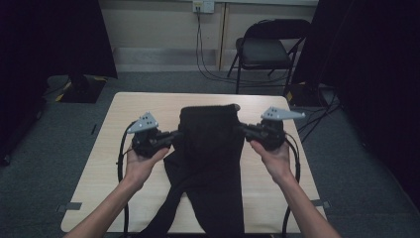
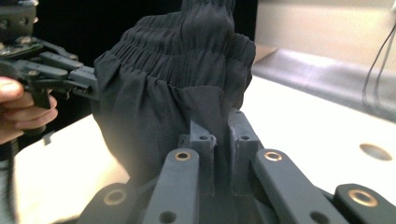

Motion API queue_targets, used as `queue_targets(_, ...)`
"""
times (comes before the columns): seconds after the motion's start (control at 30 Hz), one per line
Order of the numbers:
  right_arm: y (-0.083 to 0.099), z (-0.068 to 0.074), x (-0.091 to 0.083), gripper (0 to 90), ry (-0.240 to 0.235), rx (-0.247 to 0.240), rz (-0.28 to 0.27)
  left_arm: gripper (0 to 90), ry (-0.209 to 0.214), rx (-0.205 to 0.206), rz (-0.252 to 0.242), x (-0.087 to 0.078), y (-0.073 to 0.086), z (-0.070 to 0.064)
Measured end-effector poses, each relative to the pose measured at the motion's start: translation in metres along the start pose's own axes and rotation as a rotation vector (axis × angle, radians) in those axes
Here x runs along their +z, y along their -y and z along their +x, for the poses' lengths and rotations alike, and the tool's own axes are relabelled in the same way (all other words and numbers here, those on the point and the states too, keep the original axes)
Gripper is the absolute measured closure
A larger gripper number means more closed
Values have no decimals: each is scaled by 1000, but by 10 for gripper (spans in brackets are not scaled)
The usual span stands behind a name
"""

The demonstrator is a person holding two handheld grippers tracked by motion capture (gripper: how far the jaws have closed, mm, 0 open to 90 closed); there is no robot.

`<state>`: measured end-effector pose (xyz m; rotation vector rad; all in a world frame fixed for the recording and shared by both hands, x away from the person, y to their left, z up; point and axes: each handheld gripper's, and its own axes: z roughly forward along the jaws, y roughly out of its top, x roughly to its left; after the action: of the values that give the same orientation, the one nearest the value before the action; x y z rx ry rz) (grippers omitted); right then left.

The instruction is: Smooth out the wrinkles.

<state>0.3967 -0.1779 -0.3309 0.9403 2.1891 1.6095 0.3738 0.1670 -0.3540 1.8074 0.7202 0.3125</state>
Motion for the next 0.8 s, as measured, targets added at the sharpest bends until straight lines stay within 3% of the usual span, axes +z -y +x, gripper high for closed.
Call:
queue_targets(0.07,17,5,-1,830,0,10,32,874,27,-25,57,2,16,-6)
queue_targets(0.1,38,8,1,829,3,22,84,871,31,-40,112,7,37,-9)
queue_targets(0.13,38,8,1,829,3,22,84,871,31,-40,112,7,37,-9)
queue_targets(0.2,61,6,6,828,-6,41,121,871,27,-82,165,17,60,-5)
queue_targets(0.23,86,2,18,828,-5,66,170,871,17,-107,214,24,71,-1)
queue_targets(0.27,86,2,18,828,-5,66,170,871,18,-134,256,31,80,2)
queue_targets(0.3,108,-4,35,827,11,81,249,870,13,-154,301,39,88,4)
queue_targets(0.33,108,-4,35,827,11,81,249,870,-1,-150,333,46,93,5)
queue_targets(0.37,118,-7,44,826,21,87,275,869,-10,-130,353,52,97,6)
queue_targets(0.43,135,-17,63,825,41,119,300,865,-32,-130,391,64,104,14)
queue_targets(0.5,137,-20,68,822,37,141,305,863,-46,-111,407,67,106,16)
queue_targets(0.6,137,-28,79,819,51,113,330,859,-72,-100,427,77,109,25)
queue_targets(0.67,136,-35,90,820,74,95,328,859,-103,-84,422,84,105,33)
queue_targets(0.7,132,-40,102,820,113,67,313,858,-163,-52,416,95,100,44)
queue_targets(0.73,132,-40,102,820,113,67,313,858,-163,-52,416,95,100,44)
queue_targets(0.77,125,-49,117,820,160,45,305,858,-198,-74,382,106,97,60)
queue_targets(0.8,125,-49,117,820,160,45,305,858,-198,-74,382,106,97,60)
